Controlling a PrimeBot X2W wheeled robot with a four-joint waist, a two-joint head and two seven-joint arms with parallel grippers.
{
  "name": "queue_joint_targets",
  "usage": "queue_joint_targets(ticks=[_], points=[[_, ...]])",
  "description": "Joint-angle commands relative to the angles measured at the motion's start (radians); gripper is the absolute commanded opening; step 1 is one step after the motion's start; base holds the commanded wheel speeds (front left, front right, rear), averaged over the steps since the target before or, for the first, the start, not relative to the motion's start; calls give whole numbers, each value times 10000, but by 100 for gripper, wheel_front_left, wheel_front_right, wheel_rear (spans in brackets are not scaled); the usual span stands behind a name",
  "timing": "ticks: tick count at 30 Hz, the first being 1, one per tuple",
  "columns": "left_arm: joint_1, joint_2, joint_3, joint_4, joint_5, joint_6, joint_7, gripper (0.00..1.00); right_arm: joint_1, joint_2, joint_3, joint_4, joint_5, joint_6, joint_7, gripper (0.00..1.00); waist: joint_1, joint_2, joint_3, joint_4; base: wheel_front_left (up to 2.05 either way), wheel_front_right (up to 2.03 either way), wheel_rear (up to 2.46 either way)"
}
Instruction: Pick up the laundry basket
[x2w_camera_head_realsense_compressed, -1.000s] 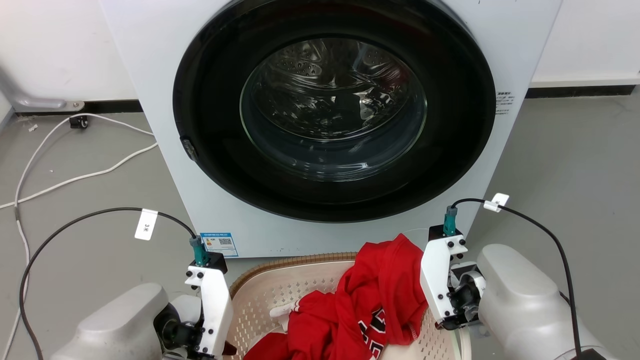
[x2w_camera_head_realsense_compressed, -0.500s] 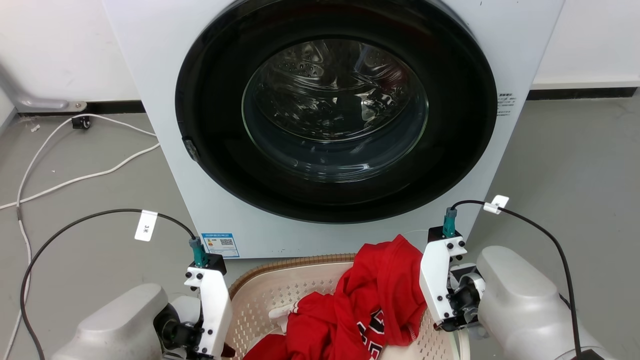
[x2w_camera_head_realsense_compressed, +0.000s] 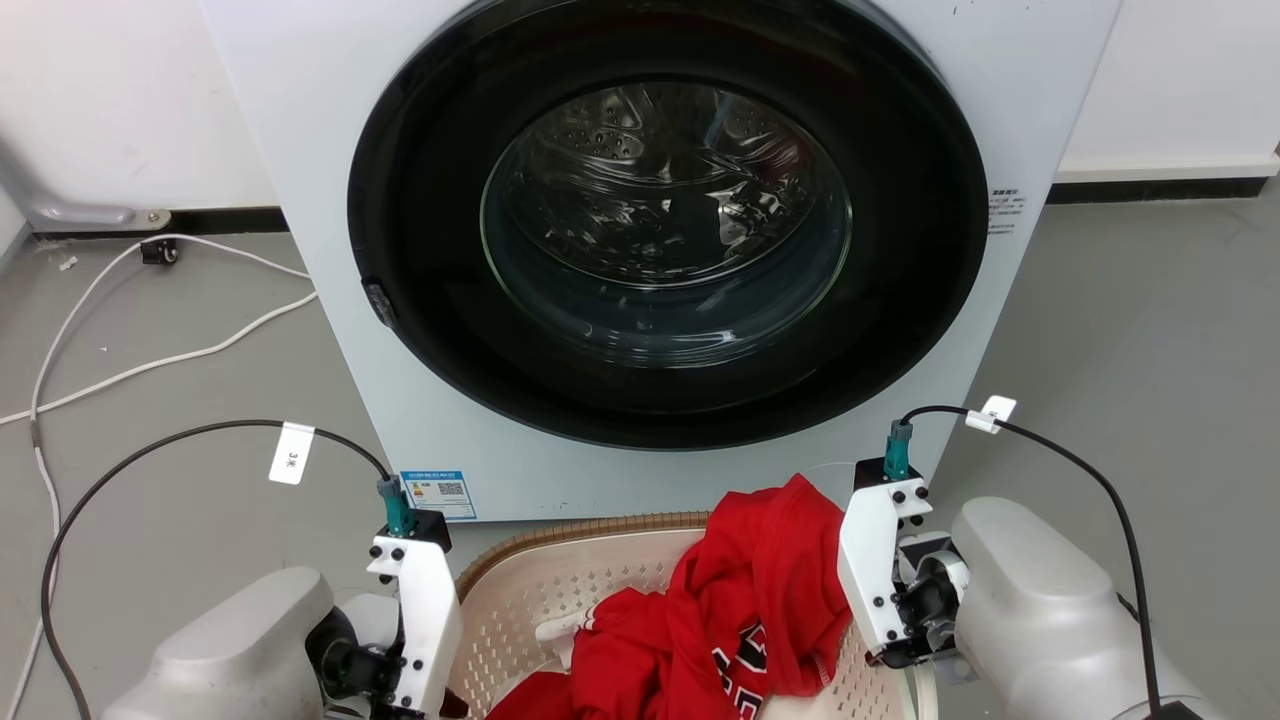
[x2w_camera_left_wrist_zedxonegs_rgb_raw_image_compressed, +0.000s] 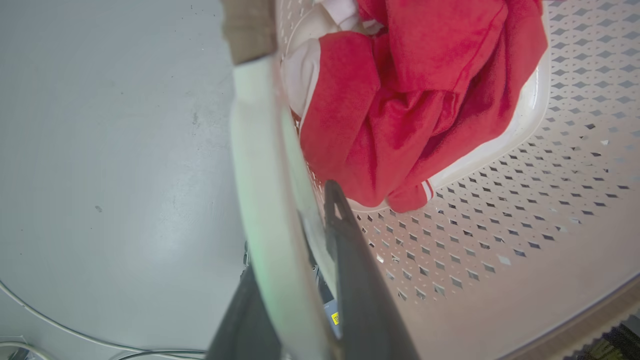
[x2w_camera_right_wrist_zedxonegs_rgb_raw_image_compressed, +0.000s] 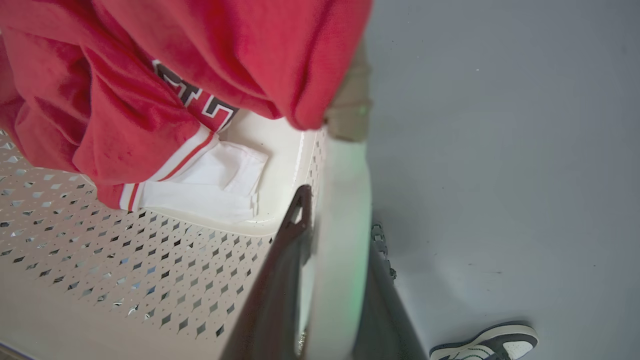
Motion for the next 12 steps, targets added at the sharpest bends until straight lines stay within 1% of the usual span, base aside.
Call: queue_joint_targets(ticks=[1,12], points=[[13,309,-81,204,95,-10,131,0,63,-362,91,96,-48,-7,-26,0,0,0,-10,-4,0,0,0],[29,265,-108,244,90,-10,174,0,127,-361,268,138,130,-7,-91,0,0,0,-32,11,0,0,0]])
